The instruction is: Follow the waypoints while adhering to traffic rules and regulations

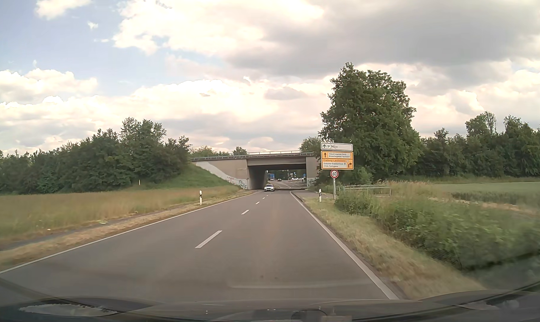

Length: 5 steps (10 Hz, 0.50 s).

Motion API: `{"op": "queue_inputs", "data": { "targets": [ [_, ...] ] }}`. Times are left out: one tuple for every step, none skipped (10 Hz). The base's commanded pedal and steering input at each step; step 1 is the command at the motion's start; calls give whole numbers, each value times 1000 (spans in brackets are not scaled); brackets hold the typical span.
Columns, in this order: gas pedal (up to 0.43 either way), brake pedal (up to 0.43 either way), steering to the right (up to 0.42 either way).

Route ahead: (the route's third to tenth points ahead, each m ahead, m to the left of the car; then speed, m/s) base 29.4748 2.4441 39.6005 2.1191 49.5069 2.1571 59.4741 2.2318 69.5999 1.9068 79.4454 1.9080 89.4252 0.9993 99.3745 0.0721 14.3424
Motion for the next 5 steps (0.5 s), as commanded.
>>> {"op": "queue_inputs", "data": {
  "targets": [
    [118,0,-3],
    [118,0,-3],
    [118,0,-3],
    [118,0,-3],
    [118,0,-3]
  ]
}}
